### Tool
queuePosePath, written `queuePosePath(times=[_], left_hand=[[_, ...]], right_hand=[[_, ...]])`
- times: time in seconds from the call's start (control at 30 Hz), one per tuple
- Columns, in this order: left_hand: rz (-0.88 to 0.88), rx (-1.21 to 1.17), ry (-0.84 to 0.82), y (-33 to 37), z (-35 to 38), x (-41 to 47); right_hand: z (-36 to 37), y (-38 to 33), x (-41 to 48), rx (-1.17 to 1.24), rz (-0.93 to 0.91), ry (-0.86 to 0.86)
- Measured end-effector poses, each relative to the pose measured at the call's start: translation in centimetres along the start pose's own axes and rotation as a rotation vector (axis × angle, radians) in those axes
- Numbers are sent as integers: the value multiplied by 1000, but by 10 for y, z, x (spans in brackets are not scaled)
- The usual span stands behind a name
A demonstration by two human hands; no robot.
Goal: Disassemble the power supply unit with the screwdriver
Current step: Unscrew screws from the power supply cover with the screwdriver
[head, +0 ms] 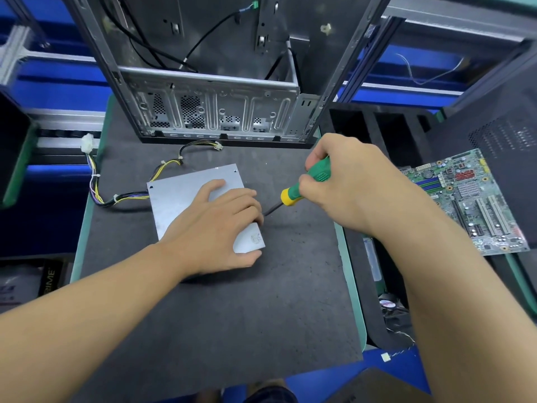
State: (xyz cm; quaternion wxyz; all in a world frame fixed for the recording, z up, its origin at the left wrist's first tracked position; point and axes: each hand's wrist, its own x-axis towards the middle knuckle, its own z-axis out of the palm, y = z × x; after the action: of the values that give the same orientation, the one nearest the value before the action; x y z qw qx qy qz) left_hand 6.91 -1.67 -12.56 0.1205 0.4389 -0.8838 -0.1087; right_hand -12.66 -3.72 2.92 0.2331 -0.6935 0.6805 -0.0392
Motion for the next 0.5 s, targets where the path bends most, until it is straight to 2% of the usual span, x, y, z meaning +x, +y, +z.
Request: queuePosePath(times=[0.17, 0.4, 0.5], left_hand=[[-110, 34, 52, 9, 4, -2], [-597, 96, 226, 43, 24, 3], [-740, 54, 243, 56, 26, 14]], right_hand=[[-2, 0, -3, 4, 8, 32], [-10, -5, -9, 22, -13, 123], [-13, -13, -14, 54, -41, 132]])
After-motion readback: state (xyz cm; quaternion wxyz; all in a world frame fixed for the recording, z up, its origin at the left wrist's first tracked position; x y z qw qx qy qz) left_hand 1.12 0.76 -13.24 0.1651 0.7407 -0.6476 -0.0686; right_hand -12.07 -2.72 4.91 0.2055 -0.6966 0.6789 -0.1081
